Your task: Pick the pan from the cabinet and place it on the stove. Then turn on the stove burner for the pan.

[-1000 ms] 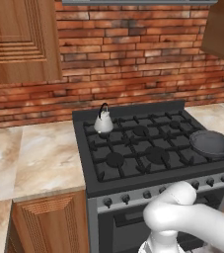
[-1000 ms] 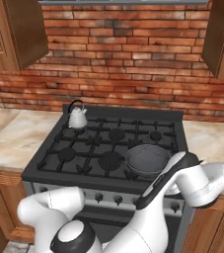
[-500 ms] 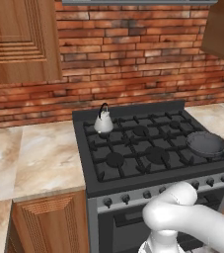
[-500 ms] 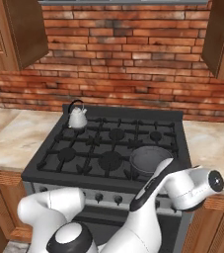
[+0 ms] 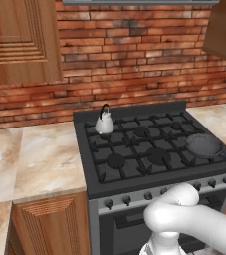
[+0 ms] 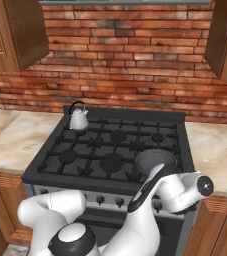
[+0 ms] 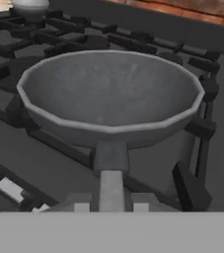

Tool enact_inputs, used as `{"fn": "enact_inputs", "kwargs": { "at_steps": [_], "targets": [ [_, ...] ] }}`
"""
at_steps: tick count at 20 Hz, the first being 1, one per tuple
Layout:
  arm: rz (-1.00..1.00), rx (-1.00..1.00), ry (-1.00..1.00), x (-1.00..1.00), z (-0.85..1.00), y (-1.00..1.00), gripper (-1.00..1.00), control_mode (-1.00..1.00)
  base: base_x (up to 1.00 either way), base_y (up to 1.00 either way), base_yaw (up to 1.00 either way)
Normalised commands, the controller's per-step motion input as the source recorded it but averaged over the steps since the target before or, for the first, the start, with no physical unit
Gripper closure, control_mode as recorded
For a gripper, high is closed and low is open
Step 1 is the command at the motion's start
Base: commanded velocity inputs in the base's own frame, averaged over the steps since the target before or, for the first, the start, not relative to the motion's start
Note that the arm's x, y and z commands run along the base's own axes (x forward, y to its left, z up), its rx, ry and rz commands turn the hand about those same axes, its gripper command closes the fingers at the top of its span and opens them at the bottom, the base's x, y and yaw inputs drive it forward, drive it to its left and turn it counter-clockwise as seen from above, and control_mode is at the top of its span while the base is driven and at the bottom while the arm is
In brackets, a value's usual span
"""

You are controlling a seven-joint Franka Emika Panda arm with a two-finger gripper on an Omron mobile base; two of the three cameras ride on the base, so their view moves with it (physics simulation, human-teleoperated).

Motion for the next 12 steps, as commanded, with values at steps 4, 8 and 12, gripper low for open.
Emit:
{"fn": "enact_inputs", "kwargs": {
  "at_steps": [4,8,12],
  "targets": [
    [-0.08,-0.05,0.00,0.25,-0.29,0.00,1.00,-1.00,0.00,0.00,0.00],
    [-0.04,-0.03,0.00,0.18,-0.23,0.00,1.00,-1.00,0.00,0.00,0.00],
    [-0.04,-0.05,0.00,0.19,-0.30,-0.01,1.00,-1.00,0.00,0.00,0.00]
  ]
}}
